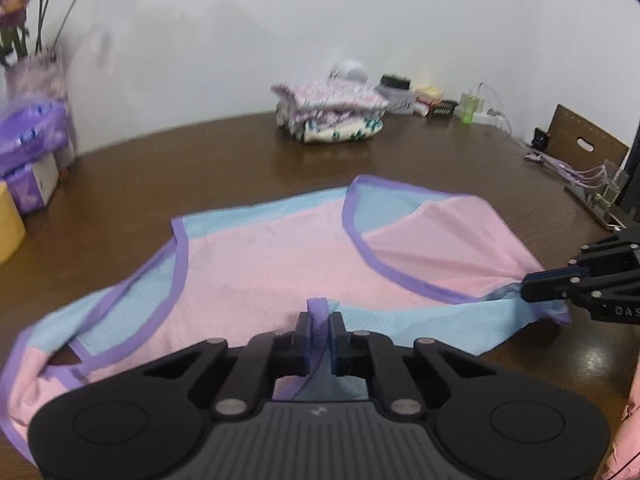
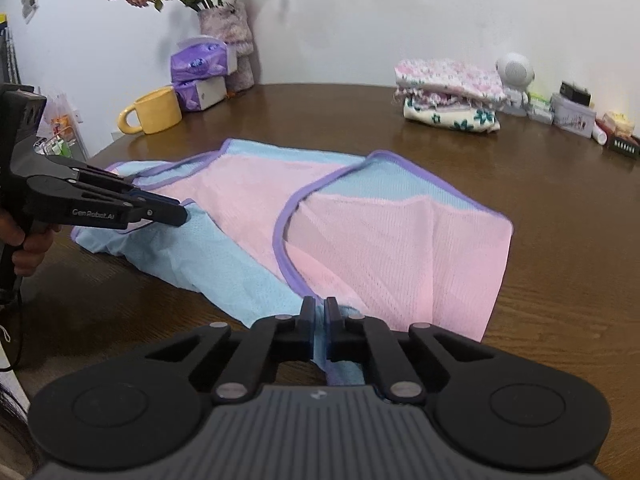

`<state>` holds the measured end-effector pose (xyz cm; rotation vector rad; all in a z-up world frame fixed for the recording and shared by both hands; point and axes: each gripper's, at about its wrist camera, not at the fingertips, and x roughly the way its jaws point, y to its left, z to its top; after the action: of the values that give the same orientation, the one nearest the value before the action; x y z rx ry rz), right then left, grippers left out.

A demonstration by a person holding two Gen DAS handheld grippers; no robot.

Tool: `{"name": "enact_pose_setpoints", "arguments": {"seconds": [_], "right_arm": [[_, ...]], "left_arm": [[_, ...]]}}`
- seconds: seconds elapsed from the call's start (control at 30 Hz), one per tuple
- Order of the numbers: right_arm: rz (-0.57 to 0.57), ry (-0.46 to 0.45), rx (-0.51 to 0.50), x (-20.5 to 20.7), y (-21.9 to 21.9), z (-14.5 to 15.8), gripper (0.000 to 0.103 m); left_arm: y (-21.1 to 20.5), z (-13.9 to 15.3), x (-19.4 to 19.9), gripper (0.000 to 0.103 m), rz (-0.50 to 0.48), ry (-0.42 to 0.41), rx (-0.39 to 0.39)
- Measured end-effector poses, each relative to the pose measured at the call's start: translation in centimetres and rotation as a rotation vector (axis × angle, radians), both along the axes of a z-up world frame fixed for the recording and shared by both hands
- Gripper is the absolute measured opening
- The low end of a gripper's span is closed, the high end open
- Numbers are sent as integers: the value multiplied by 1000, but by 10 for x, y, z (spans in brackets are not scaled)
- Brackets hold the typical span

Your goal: Fold clothes

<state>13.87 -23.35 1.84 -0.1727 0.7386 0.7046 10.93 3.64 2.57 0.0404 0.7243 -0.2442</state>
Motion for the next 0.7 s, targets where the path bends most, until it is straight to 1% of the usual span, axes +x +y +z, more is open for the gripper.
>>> {"name": "enact_pose_setpoints", "arguments": {"seconds": [0.13, 0.23, 0.33, 0.37, 0.43, 0.5, 0.53, 0.6, 0.67, 0.7], "right_arm": [[15, -26, 19, -11, -4, 10, 2], [29, -35, 27, -23, -9, 13, 1], [36, -29, 38, -35, -13, 12, 1], [38, -28, 40, -40, -15, 10, 1], [38, -31, 41, -46, -17, 7, 2], [38, -31, 37, -48, -19, 1, 5], [31, -30, 39, -47, -20, -3, 7], [2, -26, 49, -43, -20, -9, 7], [-29, -15, 75, -36, -20, -14, 8], [-47, -3, 96, -32, -21, -15, 10]], "left_arm": [[-4, 11, -30, 6, -18, -32, -2], [-7, 11, -56, 6, -19, -42, -7], [-9, 3, -77, 5, -5, -35, -27], [-10, -1, -82, 2, 1, -32, -32], [-8, -9, -90, 3, 20, -16, -58], [-6, -16, -95, 4, 47, 6, -89], [-5, -19, -96, 9, 63, 15, -106], [-3, -23, -101, 14, 95, 18, -136], [-2, -22, -104, 24, 115, 2, -155], [-3, -20, -106, 34, 130, -6, -159]]}}
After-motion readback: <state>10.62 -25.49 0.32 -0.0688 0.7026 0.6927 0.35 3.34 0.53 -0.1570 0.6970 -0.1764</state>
